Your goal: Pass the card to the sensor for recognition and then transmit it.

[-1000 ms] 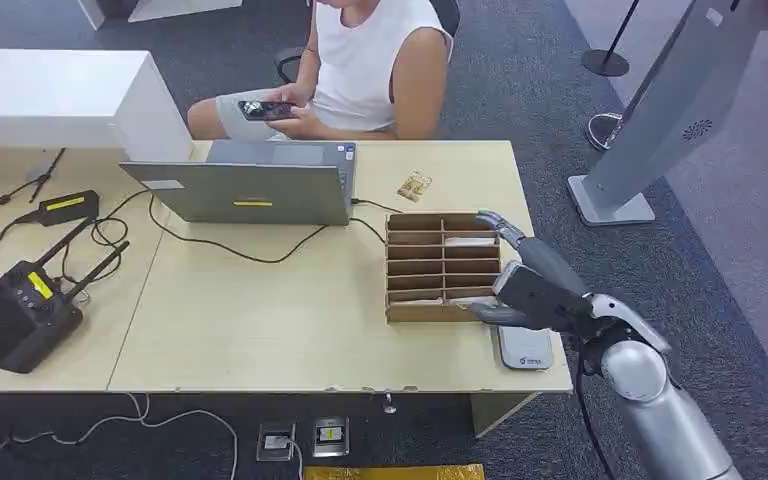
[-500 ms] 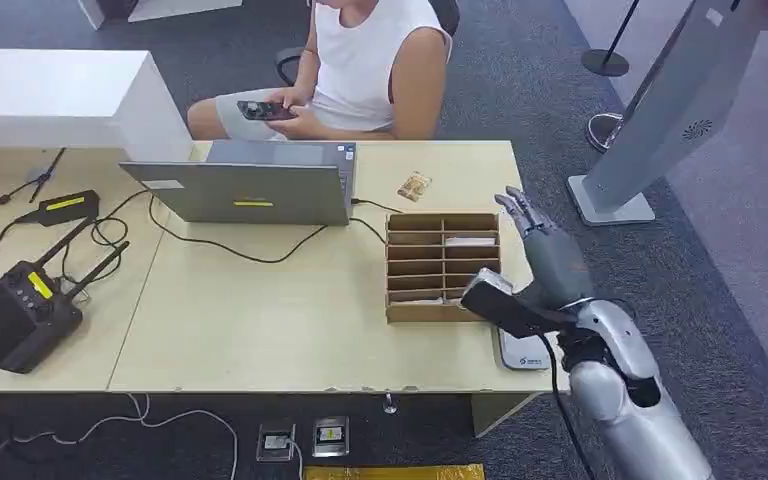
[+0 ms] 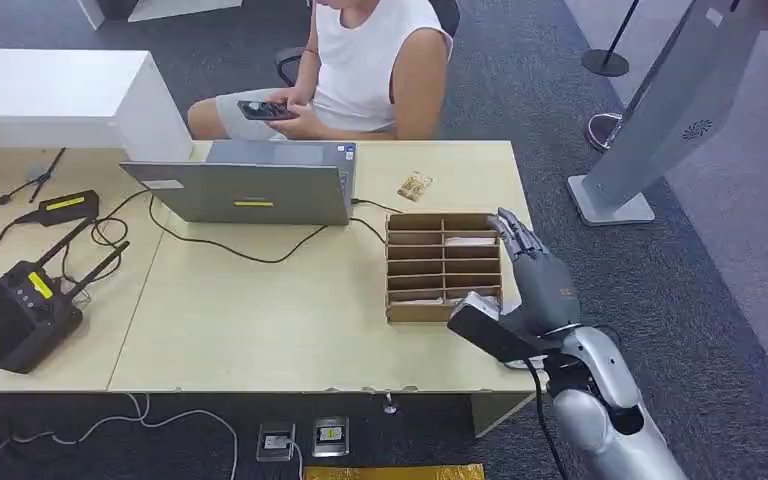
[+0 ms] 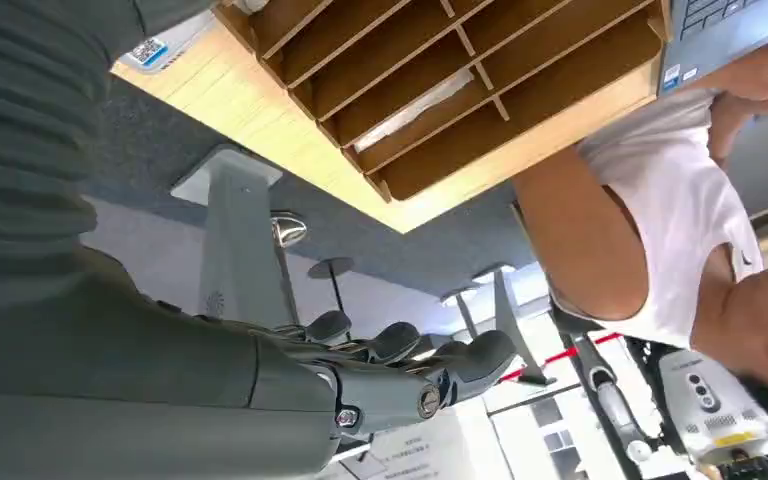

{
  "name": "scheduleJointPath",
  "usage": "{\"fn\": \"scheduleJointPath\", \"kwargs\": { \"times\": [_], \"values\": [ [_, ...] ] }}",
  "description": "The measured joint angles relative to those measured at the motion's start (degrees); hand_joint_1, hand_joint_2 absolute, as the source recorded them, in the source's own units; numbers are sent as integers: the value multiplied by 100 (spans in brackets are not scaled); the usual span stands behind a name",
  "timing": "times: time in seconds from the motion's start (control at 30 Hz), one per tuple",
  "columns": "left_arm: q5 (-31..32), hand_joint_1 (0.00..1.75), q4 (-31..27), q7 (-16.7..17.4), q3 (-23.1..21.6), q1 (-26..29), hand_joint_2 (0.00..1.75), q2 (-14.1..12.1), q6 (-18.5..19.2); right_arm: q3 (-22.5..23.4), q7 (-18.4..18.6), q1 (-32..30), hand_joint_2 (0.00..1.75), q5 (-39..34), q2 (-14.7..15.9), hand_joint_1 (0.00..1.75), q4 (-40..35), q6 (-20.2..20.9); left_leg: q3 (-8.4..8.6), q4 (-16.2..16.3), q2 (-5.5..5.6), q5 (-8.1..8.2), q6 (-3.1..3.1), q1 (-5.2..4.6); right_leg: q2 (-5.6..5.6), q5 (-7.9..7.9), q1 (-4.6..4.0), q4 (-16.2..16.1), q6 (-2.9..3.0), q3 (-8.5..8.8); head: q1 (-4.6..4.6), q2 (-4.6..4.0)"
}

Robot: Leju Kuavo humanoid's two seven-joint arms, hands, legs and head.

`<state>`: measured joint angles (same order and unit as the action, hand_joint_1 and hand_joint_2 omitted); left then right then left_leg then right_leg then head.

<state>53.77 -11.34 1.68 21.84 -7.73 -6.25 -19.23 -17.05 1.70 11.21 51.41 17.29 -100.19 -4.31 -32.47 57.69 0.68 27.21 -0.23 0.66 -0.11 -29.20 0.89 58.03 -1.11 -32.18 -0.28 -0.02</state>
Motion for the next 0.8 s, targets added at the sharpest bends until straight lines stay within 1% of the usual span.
{"fn": "scheduleJointPath", "kwargs": {
  "times": [0.37,0.57,0.8],
  "values": [
    [7,0,0,0,24,-1,0,9,-2,-144,131,-170,175,433,33,0,-129,-72,0,0,0,3,-5,0,1,-2,0,0,2,-1,2,0],
    [22,0,0,0,24,-4,0,13,-4,-310,151,-253,175,442,50,0,0,-284,0,0,-1,4,-6,0,4,-2,0,0,3,-2,2,0],
    [13,0,0,0,44,-6,0,17,-6,-498,122,-266,175,433,81,0,254,-317,0,0,0,4,-6,0,4,-2,0,0,3,-2,0,0]
  ]
}}
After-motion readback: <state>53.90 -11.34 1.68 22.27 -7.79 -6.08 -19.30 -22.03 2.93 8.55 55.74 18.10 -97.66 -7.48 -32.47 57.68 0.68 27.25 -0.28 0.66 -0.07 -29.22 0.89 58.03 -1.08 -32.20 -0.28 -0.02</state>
